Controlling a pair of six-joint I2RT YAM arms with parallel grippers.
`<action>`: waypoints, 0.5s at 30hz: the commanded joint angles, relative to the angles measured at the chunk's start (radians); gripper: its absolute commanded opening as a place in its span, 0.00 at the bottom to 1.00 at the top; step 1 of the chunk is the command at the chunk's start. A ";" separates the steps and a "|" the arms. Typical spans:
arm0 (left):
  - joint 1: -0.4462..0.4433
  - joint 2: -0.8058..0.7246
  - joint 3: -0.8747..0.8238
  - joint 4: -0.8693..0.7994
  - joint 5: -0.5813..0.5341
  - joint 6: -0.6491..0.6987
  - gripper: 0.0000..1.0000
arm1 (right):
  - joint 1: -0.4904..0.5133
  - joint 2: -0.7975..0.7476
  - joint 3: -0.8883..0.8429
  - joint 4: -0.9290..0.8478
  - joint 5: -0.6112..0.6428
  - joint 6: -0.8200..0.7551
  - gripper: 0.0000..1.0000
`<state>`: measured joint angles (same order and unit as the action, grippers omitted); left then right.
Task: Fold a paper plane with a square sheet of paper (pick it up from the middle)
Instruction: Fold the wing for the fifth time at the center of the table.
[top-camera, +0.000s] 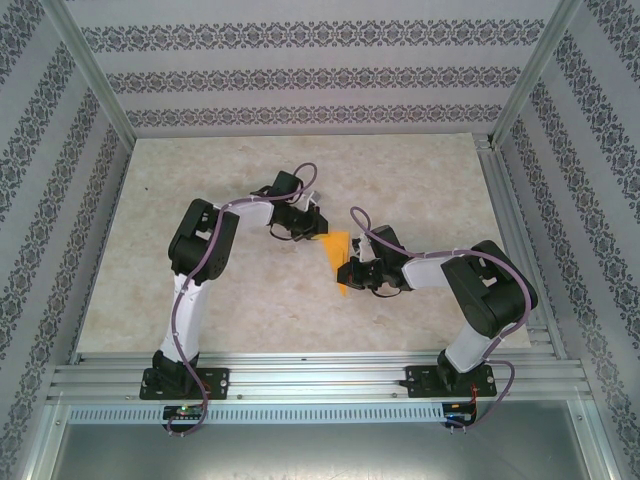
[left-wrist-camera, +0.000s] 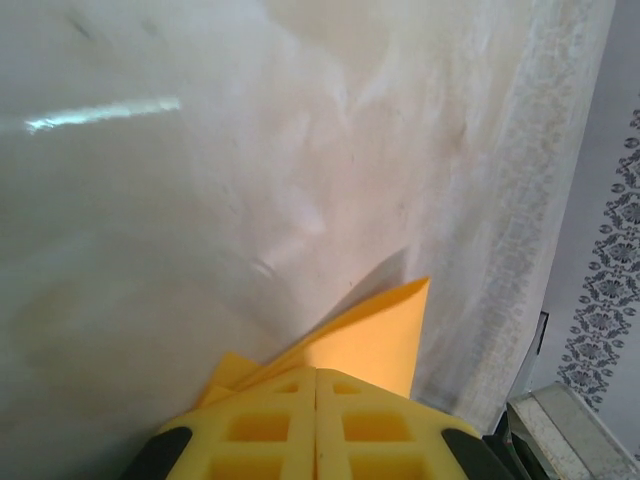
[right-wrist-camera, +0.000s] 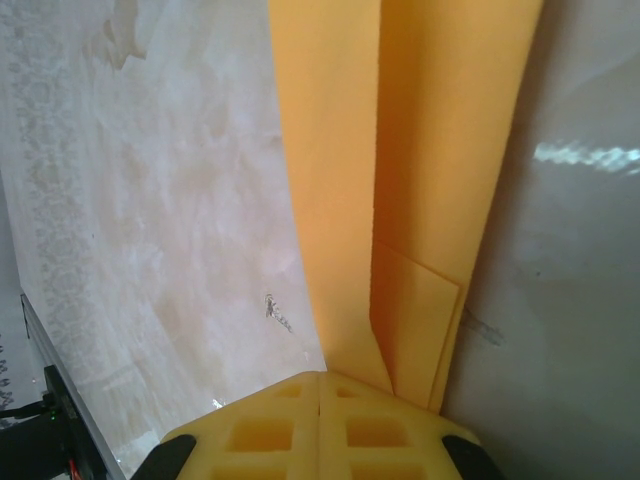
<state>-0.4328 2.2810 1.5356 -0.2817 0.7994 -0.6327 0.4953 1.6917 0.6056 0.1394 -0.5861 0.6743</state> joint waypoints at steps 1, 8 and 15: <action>0.047 0.044 0.055 -0.019 -0.062 0.059 0.10 | 0.003 0.048 -0.067 -0.198 0.081 -0.031 0.00; 0.048 -0.035 0.058 0.006 -0.015 0.017 0.15 | 0.002 0.043 -0.037 -0.197 0.085 -0.023 0.00; 0.008 -0.198 -0.082 0.053 0.023 -0.020 0.18 | 0.000 0.046 0.001 -0.211 0.087 -0.022 0.00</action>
<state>-0.3996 2.1780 1.4956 -0.2768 0.7925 -0.6392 0.4953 1.6936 0.6304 0.0963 -0.5854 0.6746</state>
